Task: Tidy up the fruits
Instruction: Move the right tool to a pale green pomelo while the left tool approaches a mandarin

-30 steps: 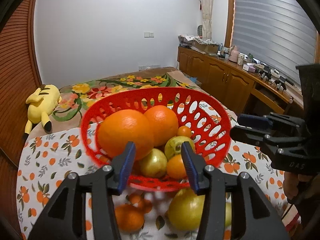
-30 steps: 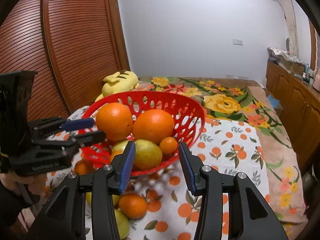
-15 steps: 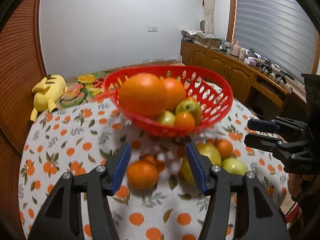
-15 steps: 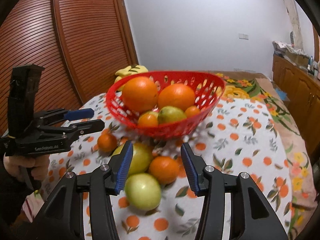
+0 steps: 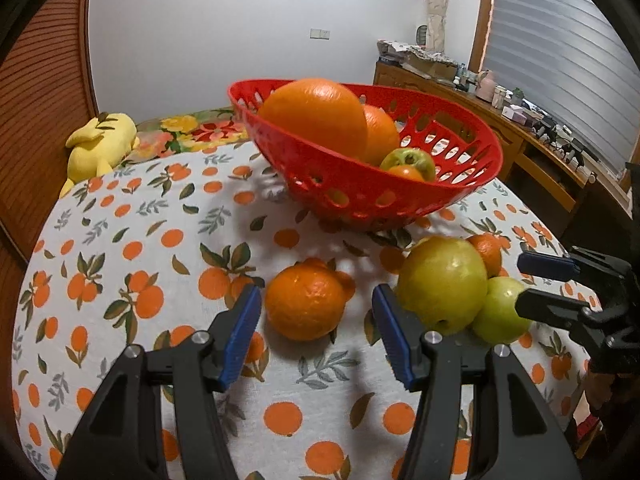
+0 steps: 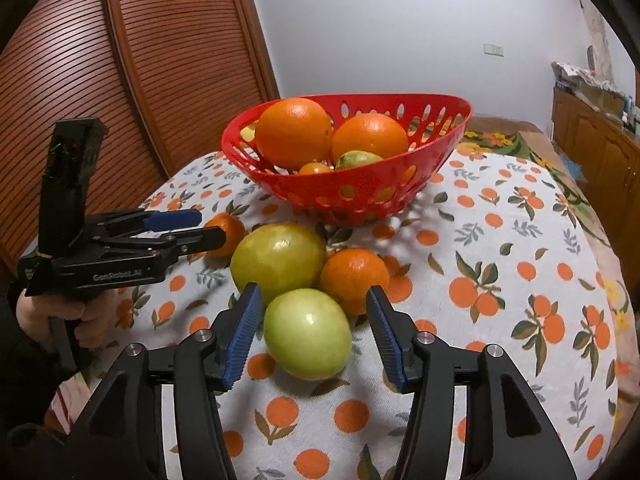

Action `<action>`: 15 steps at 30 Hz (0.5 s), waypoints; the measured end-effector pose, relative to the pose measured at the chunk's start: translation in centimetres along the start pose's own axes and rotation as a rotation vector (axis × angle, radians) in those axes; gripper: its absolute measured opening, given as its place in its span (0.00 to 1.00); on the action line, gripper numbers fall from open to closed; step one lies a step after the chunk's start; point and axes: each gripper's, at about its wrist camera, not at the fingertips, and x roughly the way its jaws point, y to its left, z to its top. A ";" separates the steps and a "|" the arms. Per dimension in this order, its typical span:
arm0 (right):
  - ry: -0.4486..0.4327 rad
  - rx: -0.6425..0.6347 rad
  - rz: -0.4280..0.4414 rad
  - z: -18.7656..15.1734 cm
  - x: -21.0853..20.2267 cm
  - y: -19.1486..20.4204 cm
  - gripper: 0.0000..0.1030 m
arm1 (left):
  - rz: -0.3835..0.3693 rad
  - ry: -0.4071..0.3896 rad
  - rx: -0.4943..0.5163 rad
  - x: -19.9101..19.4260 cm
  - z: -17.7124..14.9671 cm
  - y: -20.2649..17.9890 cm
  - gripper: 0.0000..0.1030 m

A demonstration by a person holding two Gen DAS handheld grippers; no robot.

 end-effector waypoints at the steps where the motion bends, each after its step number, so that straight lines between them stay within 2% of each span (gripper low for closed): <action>1: 0.003 -0.001 0.000 -0.1 0.1 0.0 0.55 | 0.004 0.008 -0.006 0.3 0.0 0.1 0.56; 15: 0.044 -0.025 -0.001 -0.9 1.4 0.8 0.57 | 0.028 0.048 -0.016 2.0 -0.2 0.5 0.56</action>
